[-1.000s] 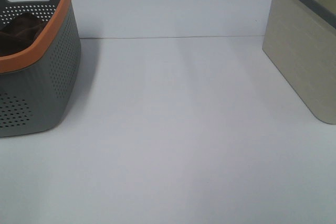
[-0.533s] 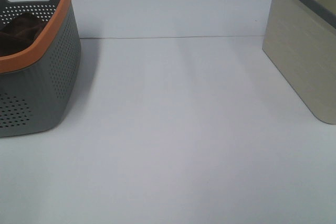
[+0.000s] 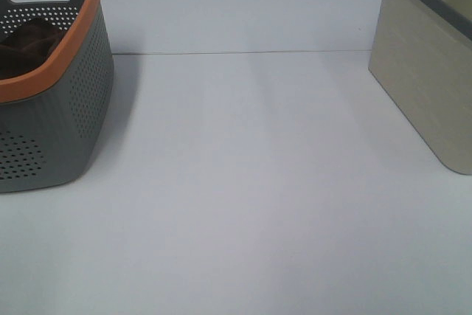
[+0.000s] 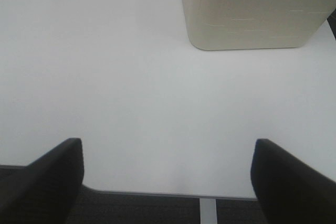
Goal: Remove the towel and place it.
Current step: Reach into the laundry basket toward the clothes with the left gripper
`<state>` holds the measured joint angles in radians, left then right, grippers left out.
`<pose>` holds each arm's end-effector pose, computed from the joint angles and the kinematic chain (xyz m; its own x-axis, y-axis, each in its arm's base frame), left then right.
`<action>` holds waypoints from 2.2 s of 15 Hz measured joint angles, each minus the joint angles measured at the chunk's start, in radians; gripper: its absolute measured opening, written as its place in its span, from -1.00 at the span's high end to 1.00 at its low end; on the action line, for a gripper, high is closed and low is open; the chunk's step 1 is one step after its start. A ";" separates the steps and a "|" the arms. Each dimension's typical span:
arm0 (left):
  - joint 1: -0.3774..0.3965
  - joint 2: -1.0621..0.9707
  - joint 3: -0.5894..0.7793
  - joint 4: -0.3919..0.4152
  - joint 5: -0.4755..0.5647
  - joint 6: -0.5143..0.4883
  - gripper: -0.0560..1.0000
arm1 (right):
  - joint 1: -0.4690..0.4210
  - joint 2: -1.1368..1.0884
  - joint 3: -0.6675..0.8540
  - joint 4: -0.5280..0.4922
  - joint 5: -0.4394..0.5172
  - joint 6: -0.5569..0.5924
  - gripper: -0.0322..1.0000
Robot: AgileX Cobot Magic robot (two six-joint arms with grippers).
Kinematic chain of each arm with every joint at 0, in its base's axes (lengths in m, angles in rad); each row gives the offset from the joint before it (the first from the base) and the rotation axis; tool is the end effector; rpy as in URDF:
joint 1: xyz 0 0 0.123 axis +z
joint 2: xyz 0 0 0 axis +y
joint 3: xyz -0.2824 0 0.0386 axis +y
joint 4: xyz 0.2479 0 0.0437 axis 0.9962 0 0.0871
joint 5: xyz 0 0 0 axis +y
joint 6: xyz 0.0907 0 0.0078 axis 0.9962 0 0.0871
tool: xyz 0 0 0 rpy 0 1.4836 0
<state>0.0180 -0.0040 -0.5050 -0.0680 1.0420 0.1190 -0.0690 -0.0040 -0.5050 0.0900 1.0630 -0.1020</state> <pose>-0.0053 -0.0054 0.2802 -0.4257 0.0768 -0.9016 0.0712 0.9961 0.0512 -0.0058 0.0076 0.2786 -0.4466 -0.0272 -0.8943 -0.0273 0.9995 -0.0168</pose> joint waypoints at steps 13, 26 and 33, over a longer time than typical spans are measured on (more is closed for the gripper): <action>0.000 0.507 -0.345 -0.018 0.024 0.078 -0.98 | 0.000 0.000 0.000 0.000 0.000 0.000 -0.53; 0.005 1.565 -1.165 0.006 0.073 0.612 -0.98 | 0.000 0.000 0.000 0.000 0.000 0.000 -0.53; 0.109 1.954 -1.301 -0.020 0.051 1.000 -0.98 | 0.000 0.000 0.000 0.000 0.000 0.000 -0.53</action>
<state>0.1270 1.9500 -1.8060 -0.0880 1.0930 1.1190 -0.0690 -0.0040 -0.5050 0.0900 1.0630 -0.1020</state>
